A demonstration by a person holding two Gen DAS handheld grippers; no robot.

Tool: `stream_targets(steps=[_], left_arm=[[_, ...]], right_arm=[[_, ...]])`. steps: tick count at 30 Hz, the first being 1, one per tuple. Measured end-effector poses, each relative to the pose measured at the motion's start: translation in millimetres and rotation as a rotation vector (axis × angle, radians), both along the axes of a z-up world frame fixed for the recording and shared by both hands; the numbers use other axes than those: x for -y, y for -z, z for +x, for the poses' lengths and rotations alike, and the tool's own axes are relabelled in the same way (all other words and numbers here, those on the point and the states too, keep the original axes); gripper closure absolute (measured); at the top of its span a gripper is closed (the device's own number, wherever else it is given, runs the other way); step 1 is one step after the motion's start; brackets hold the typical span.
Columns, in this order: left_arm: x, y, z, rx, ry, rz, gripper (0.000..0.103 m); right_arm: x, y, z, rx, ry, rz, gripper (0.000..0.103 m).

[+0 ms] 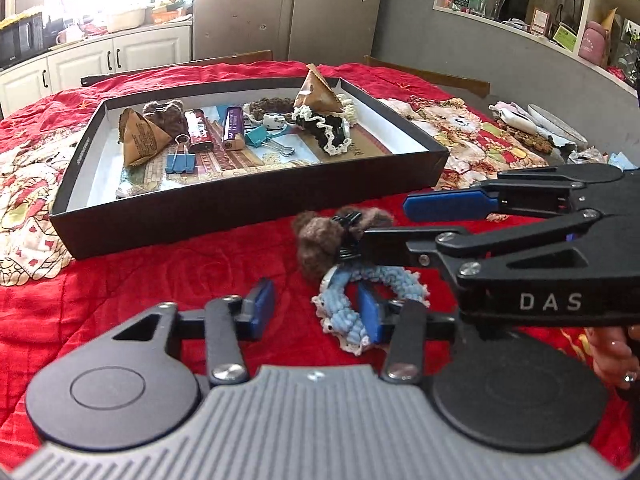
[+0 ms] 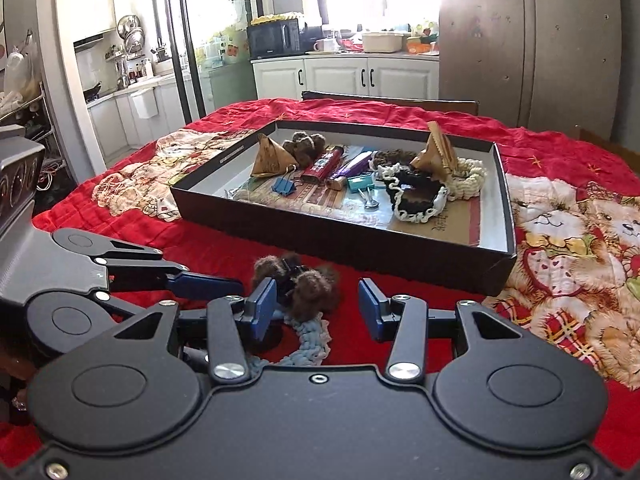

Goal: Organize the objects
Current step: 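Grasp the blue crochet ring with the left gripper while the right gripper grasps the brown fuzzy pompom, then lift and carry the blue ring in the left gripper toward the box while the right carries the pompom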

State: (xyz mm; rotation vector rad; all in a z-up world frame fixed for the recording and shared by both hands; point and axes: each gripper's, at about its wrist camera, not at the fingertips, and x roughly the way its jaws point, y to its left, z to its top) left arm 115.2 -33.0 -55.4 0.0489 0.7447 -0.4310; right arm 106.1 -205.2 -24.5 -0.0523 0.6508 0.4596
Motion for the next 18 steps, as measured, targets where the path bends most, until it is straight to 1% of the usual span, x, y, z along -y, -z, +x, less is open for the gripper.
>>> stream_targets(steps=[2,3,6,7,9,11,12,18], left_arm=[[-1,0,0,0.003,0.0,0.003,0.064],[-1,0,-1,0.004,0.0,0.003,0.068],[-2,0,-2,-0.002,0.006,-0.008,0.078],[-2,0,-2,-0.002,0.007,-0.007,0.079],[-1,0,-4,0.001,0.01,-0.003,0.081],[-1,1,-4,0.003,0.01,-0.002,0.082],[0,1,-4,0.002,0.009,-0.004,0.082],[-1,0,-5,0.001,0.009,-0.006,0.084]], right_arm=[[-3,1,2,-0.002,-0.003,-0.006,0.06],[-4,1,3,-0.006,-0.003,-0.005,0.06],[-6,2,6,-0.014,-0.005,0.003,0.06],[-6,2,7,-0.018,-0.007,0.005,0.06],[-7,2,9,-0.024,-0.005,0.01,0.065],[-8,4,10,-0.033,-0.005,0.015,0.075],[-8,4,11,-0.037,-0.005,0.019,0.078],[-9,5,9,-0.025,-0.008,0.006,0.083]])
